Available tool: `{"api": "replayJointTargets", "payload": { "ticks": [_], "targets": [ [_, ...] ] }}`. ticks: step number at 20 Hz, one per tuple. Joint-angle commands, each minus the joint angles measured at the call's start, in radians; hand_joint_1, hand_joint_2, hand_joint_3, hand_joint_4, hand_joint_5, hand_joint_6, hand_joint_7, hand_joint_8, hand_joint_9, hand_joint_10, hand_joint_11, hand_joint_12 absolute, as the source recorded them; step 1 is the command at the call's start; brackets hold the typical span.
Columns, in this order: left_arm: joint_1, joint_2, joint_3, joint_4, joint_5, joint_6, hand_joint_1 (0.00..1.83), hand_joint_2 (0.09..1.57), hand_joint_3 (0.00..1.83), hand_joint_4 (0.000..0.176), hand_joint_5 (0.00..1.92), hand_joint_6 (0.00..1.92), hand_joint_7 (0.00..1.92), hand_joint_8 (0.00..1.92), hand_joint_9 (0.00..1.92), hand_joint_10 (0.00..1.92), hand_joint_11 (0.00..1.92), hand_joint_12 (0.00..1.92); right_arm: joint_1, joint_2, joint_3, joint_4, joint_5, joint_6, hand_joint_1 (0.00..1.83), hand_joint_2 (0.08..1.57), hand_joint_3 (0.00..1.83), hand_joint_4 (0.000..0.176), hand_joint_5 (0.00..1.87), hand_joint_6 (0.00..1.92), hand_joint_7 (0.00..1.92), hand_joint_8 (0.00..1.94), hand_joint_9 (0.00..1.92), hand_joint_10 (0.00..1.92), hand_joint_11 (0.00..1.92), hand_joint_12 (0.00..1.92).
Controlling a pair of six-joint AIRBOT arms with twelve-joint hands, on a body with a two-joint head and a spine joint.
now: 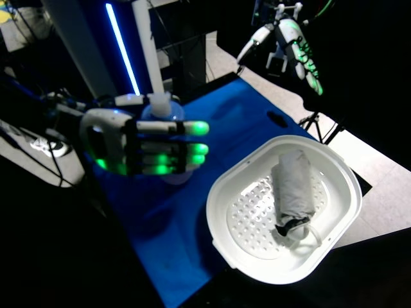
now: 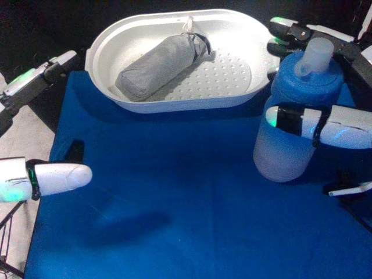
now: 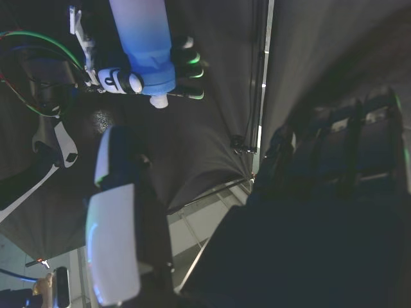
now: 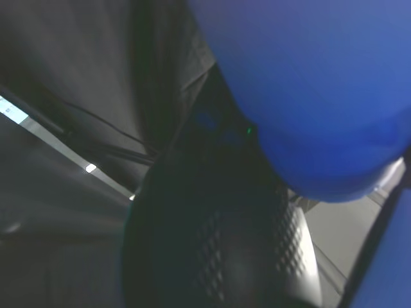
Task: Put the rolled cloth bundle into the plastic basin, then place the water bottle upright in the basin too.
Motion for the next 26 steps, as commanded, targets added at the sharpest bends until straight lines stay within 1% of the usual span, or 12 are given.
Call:
{"api": "replayJointTargets", "payload": {
  "ticks": [1, 5, 6, 8, 10, 12, 13, 16, 17, 18, 23, 26],
  "targets": [
    [-0.006, -0.004, 0.000, -0.003, -0.125, -0.009, 0.59, 0.84, 0.00, 0.176, 0.00, 0.00, 0.00, 0.00, 0.00, 0.00, 0.00, 0.00, 0.010, 0.002, 0.001, -0.023, 0.080, 0.008, 1.23, 1.20, 0.00, 0.000, 0.76, 1.09, 0.89, 1.37, 1.02, 1.18, 1.07, 1.36],
    [-0.006, -0.006, 0.000, -0.002, -0.127, -0.010, 0.57, 0.84, 0.00, 0.176, 0.00, 0.00, 0.00, 0.00, 0.00, 0.00, 0.00, 0.00, 0.010, 0.008, 0.005, -0.039, 0.079, 0.007, 1.22, 1.13, 0.00, 0.000, 0.94, 0.97, 0.97, 1.15, 0.93, 1.23, 0.94, 1.53],
    [-0.006, -0.007, 0.001, -0.002, -0.125, -0.011, 0.55, 0.84, 0.00, 0.176, 0.00, 0.00, 0.00, 0.00, 0.00, 0.00, 0.00, 0.00, 0.010, 0.010, 0.009, -0.043, 0.079, 0.007, 1.22, 1.11, 0.00, 0.022, 1.03, 0.91, 0.95, 1.10, 0.86, 1.19, 0.80, 1.54],
    [-0.006, -0.009, 0.003, -0.002, -0.123, -0.012, 0.57, 0.84, 0.00, 0.176, 0.00, 0.00, 0.00, 0.00, 0.00, 0.00, 0.00, 0.00, 0.033, 0.019, 0.017, -0.056, 0.079, 0.007, 1.23, 1.10, 0.00, 0.000, 1.03, 1.00, 0.97, 0.95, 0.84, 1.04, 0.72, 1.42],
    [-0.005, -0.009, 0.003, -0.002, -0.124, -0.015, 0.55, 0.84, 0.00, 0.176, 0.00, 0.00, 0.00, 0.00, 0.00, 0.00, 0.00, 0.00, 0.092, 0.041, 0.023, -0.093, 0.068, 0.007, 1.22, 1.11, 0.00, 0.007, 0.97, 1.09, 1.01, 0.89, 0.86, 0.87, 0.62, 1.34],
    [-0.005, -0.010, 0.003, 0.000, -0.122, -0.015, 0.52, 0.85, 0.00, 0.176, 0.00, 0.00, 0.00, 0.00, 0.00, 0.00, 0.00, 0.00, 0.137, 0.054, 0.030, -0.130, 0.068, 0.007, 1.23, 1.10, 0.00, 0.000, 0.94, 1.09, 1.11, 0.78, 1.01, 0.75, 0.78, 1.23],
    [-0.005, -0.010, 0.004, 0.001, -0.121, -0.015, 0.53, 0.85, 0.00, 0.176, 0.00, 0.00, 0.00, 0.00, 0.00, 0.00, 0.00, 0.00, 0.149, 0.057, 0.032, -0.139, 0.066, 0.007, 1.25, 1.09, 0.00, 0.000, 0.96, 0.94, 1.12, 0.90, 1.05, 1.05, 0.88, 1.45],
    [-0.006, -0.014, 0.006, 0.002, -0.115, -0.017, 0.47, 0.86, 0.00, 0.176, 0.00, 0.00, 0.00, 0.00, 0.00, 0.00, 0.00, 0.00, 0.215, 0.062, 0.054, -0.162, 0.058, 0.007, 1.24, 1.10, 0.00, 0.000, 0.97, 0.89, 1.03, 1.07, 0.95, 1.18, 0.81, 1.52],
    [-0.006, -0.014, 0.006, 0.002, -0.113, -0.018, 0.48, 0.86, 0.01, 0.176, 0.00, 0.00, 0.00, 0.00, 0.00, 0.00, 0.00, 0.00, 0.243, 0.062, 0.065, -0.170, 0.047, 0.007, 1.17, 1.11, 0.00, 0.000, 0.98, 0.99, 1.01, 1.15, 1.07, 1.52, 0.99, 1.80],
    [-0.005, -0.014, 0.006, 0.003, -0.113, -0.018, 0.47, 0.87, 0.01, 0.176, 0.00, 0.00, 0.00, 0.00, 0.00, 0.00, 0.00, 0.00, 0.274, 0.062, 0.077, -0.183, 0.028, 0.006, 1.16, 1.11, 0.00, 0.000, 0.97, 1.01, 1.05, 1.20, 1.14, 1.60, 1.06, 1.87],
    [-0.006, -0.012, 0.012, 0.007, -0.117, -0.021, 0.53, 0.86, 0.00, 0.176, 0.00, 0.00, 0.00, 0.00, 0.00, 0.00, 0.08, 0.04, 0.393, 0.025, 0.150, -0.197, -0.065, -0.021, 1.26, 1.11, 0.00, 0.000, 1.01, 0.77, 0.99, 1.19, 0.86, 1.26, 0.73, 1.60],
    [-0.006, -0.012, 0.015, 0.008, -0.119, -0.027, 0.50, 0.84, 0.00, 0.176, 0.00, 0.00, 0.00, 0.00, 0.00, 0.00, 0.00, 0.00, 0.437, -0.013, 0.198, -0.180, -0.093, -0.025, 1.28, 1.09, 0.00, 0.000, 1.08, 0.58, 1.05, 1.17, 1.02, 1.47, 0.93, 1.83]
  ]
}}
